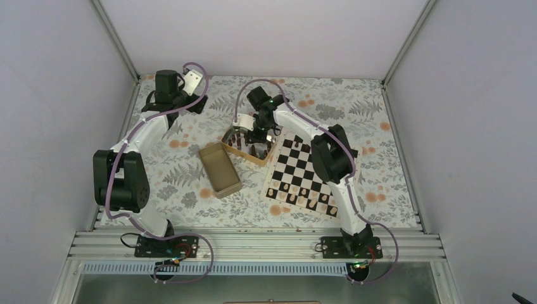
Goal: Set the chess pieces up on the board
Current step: Pick up the chess piece from the storage box.
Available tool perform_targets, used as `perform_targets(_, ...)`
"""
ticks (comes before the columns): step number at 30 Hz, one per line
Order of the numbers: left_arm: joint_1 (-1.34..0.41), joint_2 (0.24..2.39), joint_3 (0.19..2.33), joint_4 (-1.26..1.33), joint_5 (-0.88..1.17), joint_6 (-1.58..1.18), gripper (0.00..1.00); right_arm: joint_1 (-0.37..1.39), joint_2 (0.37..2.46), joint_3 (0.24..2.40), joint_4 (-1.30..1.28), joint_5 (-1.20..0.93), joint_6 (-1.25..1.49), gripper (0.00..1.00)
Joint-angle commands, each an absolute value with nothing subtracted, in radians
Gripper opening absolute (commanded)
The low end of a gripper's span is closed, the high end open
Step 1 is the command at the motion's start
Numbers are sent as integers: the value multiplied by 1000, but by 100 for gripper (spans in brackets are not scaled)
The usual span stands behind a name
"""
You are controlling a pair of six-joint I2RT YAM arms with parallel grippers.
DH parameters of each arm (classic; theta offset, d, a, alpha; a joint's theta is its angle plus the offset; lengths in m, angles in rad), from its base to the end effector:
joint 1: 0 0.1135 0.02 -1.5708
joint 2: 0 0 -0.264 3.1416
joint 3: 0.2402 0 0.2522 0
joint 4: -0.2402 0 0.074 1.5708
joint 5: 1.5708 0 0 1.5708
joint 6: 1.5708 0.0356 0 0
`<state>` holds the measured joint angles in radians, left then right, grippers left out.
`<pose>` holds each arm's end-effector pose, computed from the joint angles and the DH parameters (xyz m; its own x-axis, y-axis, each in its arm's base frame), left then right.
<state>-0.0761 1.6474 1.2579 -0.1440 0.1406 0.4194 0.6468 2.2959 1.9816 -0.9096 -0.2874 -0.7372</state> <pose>0.3822 -0.0341 0.2837 -0.3835 0.4336 -0.8154 0.3851 0.8776 0.2855 0.3797 0.2993 0.1907 -0.1154 -0.8950 -0.4309 -0.9893 0.1426 -0.0312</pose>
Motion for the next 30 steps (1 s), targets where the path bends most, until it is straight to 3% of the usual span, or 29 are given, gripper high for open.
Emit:
perform_targets(1, -77, 1619, 1255, -119, 137, 431, 100, 647, 2224, 1928, -949, -281, -756, 29)
perform_targets(30, -77, 1620, 1249, -115, 133, 436, 100, 657, 2256, 1927, -970, -302, -762, 30)
